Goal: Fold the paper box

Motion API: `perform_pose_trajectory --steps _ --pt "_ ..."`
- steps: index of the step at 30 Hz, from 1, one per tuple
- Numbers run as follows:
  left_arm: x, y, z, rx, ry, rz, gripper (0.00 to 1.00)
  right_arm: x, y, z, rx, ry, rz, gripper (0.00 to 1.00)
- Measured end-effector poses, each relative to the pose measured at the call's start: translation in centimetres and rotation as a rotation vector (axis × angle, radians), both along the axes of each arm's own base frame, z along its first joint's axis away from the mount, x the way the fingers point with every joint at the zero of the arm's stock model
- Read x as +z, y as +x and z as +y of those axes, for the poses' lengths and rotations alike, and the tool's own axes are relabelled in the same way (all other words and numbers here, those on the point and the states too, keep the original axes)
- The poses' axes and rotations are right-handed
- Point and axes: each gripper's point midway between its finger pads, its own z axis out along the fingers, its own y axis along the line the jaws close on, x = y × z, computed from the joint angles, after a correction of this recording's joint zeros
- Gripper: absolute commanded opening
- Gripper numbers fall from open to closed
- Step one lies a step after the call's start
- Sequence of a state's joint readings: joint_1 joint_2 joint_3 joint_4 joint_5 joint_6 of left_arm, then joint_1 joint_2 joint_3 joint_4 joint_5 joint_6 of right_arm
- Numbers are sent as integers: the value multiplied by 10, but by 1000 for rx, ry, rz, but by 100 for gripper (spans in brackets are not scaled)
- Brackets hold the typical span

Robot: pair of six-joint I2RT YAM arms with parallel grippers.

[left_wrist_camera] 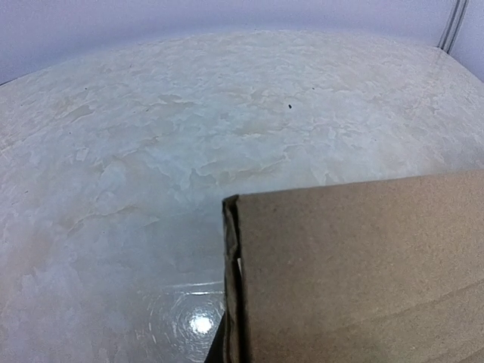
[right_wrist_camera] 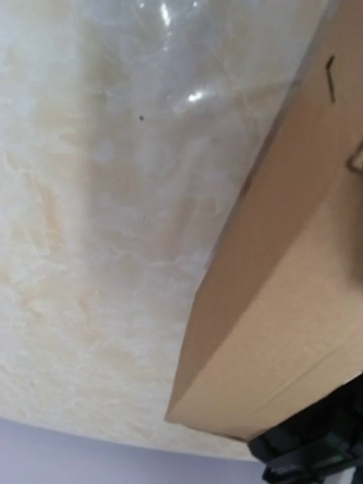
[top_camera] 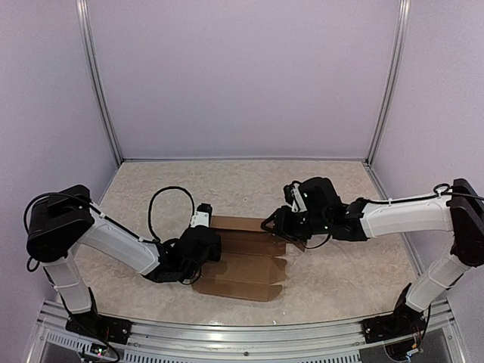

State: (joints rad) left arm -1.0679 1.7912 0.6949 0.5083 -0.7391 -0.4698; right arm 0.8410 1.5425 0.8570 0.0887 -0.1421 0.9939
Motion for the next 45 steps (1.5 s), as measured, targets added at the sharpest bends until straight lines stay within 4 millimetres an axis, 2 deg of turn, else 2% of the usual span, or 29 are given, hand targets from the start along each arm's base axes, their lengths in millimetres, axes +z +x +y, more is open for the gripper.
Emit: perform_pose_trajectory --steps 4,9,15,21,24,29,35,39,42,45 --pt "1 -2 0 -5 -13 5 0 5 1 3 -1 33 -7 17" --pt "6 -4 1 -5 -47 9 0 14 1 7 2 80 -21 12" --pt "19 -4 -1 -8 -95 1 0 36 1 10 14 138 -61 35" --pt "28 -5 -4 -24 -125 -2 0 51 0 8 36 146 -116 48" --pt "38 -2 -3 -25 -163 2 0 63 -3 4 49 143 -152 51" --pt "58 15 11 3 -256 9 0 90 -12 -8 69 136 -228 58" --pt "76 32 32 33 -362 12 0 134 -26 -35 56 140 -343 64" --pt "82 35 36 23 -425 25 0 165 -34 -57 11 167 -435 65" --pt "89 33 34 0 -469 33 0 170 -38 -71 -24 177 -469 64" --pt "101 29 30 -36 -528 35 0 159 -38 -78 -48 162 -465 64"
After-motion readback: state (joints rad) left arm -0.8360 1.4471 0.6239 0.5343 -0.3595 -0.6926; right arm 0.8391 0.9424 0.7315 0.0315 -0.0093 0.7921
